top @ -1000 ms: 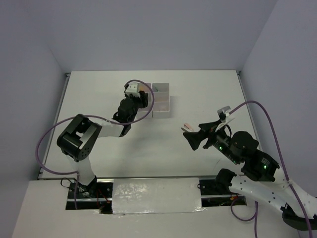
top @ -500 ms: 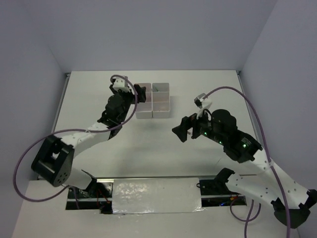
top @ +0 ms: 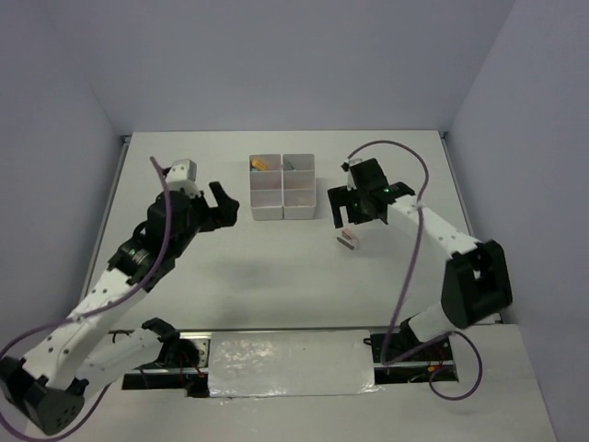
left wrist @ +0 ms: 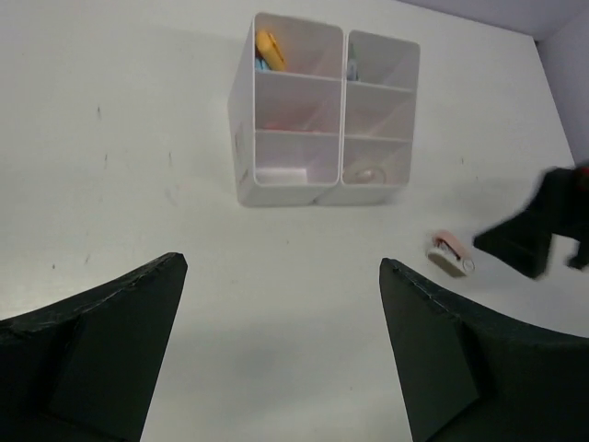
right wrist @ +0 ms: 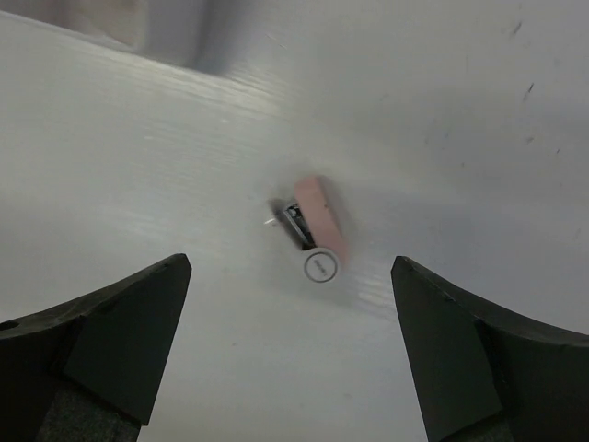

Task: Sort the stationery into containers
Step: Pick up the stapler from the center of the board.

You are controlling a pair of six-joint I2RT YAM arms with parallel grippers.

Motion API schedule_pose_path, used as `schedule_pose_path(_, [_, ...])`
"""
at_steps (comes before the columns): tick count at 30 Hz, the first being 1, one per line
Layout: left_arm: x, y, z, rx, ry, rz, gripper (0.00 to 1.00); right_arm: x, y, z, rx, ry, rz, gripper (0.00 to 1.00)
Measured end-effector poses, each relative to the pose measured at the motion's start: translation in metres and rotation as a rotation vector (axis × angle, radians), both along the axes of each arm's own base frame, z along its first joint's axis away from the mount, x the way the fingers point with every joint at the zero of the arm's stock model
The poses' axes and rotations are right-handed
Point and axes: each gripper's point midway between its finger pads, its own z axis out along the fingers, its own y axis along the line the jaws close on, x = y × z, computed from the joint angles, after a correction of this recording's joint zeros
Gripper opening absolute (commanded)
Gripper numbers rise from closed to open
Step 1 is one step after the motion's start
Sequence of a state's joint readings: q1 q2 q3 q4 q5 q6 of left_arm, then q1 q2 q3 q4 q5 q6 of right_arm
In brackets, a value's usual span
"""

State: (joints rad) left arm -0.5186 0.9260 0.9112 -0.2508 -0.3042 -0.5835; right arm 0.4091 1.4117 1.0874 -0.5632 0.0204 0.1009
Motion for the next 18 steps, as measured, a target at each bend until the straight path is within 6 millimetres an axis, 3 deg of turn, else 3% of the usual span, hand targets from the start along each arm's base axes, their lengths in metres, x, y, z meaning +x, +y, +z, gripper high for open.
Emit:
schedule_pose_path(3, [-0.034, 0.013, 0.006, -0.006, 0.003, -0.034, 0.99, 0.005, -0.014, -0.052, -0.095, 0.134, -0.032, 0.96])
schedule_pose_path(6, [-0.053, 0.02, 0.021, -0.008, -0.031, -0.06, 0.99, -0.001, -0.019, -0.081, -0.141, 0.22, -0.024, 0.95])
schedule_pose_path(10, [-0.062, 0.026, 0.032, 0.011, -0.053, -0.073, 0.99, -0.001, -0.014, -0.08, -0.125, 0.221, 0.012, 0.95])
schedule_pose_path(14, [-0.06, 0.019, 0.017, 0.035, 0.003, -0.102, 0.99, -0.003, -0.013, -0.087, -0.133, 0.249, 0.038, 0.95])
schedule_pose_path(18, [-0.057, 0.012, 0.005, 0.05, 0.047, -0.131, 0.99, -0.003, -0.013, -0.105, -0.154, 0.303, 0.045, 0.91])
